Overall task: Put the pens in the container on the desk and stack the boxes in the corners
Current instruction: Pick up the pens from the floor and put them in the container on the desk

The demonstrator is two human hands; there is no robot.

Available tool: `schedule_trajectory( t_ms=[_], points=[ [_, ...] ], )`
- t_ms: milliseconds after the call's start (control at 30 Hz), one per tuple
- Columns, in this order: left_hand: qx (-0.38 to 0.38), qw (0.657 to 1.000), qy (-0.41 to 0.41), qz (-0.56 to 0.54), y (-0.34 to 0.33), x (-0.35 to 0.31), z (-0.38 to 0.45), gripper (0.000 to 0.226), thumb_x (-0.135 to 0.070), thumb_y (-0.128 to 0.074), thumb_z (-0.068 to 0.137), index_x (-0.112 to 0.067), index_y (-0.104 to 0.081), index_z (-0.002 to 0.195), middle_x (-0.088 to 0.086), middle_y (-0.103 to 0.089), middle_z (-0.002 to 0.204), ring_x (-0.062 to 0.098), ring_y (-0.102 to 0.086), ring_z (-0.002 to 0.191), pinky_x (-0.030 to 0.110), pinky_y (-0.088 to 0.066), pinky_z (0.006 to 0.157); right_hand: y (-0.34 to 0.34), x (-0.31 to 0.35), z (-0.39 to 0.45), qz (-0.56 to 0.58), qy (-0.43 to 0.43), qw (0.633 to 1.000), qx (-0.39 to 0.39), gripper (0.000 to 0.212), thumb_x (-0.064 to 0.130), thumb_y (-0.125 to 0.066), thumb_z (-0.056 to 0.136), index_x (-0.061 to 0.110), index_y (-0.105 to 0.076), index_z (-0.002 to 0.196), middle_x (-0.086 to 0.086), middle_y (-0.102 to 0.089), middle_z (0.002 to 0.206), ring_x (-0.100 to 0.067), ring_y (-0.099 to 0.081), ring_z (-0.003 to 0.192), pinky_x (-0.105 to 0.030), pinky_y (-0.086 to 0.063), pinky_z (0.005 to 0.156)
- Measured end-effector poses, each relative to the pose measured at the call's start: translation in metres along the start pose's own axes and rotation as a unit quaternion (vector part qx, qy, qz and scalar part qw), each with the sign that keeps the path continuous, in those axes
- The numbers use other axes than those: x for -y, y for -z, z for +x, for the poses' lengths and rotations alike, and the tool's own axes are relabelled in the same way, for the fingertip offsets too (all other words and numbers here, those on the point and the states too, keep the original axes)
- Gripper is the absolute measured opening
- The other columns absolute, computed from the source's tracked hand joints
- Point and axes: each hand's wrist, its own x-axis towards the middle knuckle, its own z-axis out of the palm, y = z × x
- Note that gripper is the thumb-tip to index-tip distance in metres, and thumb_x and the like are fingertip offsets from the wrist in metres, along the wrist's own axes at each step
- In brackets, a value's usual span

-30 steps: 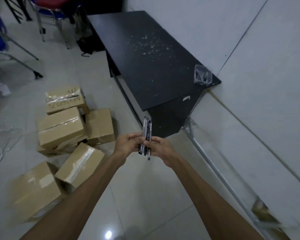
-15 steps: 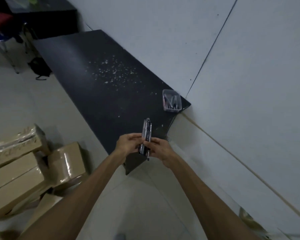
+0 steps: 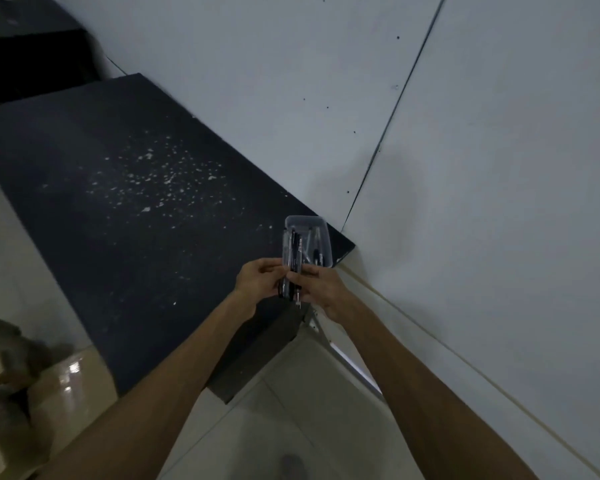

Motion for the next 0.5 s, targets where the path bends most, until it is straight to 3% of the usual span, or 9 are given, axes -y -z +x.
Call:
schedule_trajectory(
  t_ms=[200,333,500],
  points=[
    [-0.020,0.999,0.024,-0.015,-0.040,-0.006,0.067,0.013,-0.012,-0.067,0.090,-0.015,-0.064,0.102,0.008,-0.067,0.101,0.020,-0.067,0.090,0.027,-0.058,0.072,0.046,0.020,0.068,-0.037,-0.022,0.999,-0.002,0.035,0.007,-0.070,0.088,-0.003,-0.061,0.121,-0.017,-0.068,0.109,-0.020,-0.068,0.085,-0.023,-0.059,0.064],
    [-0.035,0.999,0.030,0.000,-0.053,-0.006,0.095,0.018,-0.010,-0.065,0.092,-0.009,-0.064,0.110,0.010,-0.069,0.099,0.021,-0.068,0.086,0.024,-0.060,0.065,0.059,0.021,0.097,-0.057,-0.039,0.998,0.000,0.035,0.010,-0.072,0.087,-0.002,-0.063,0.118,-0.015,-0.070,0.107,-0.022,-0.070,0.087,-0.029,-0.060,0.070],
    [-0.066,0.995,0.055,0.041,-0.060,0.004,0.130,0.023,-0.014,-0.065,0.091,-0.012,-0.067,0.114,0.014,-0.070,0.109,0.026,-0.069,0.096,0.039,-0.059,0.082,0.066,0.018,0.134,-0.083,-0.068,0.994,0.000,0.033,0.011,-0.075,0.084,0.002,-0.066,0.114,-0.016,-0.071,0.107,-0.026,-0.071,0.094,-0.037,-0.060,0.079]
  ],
)
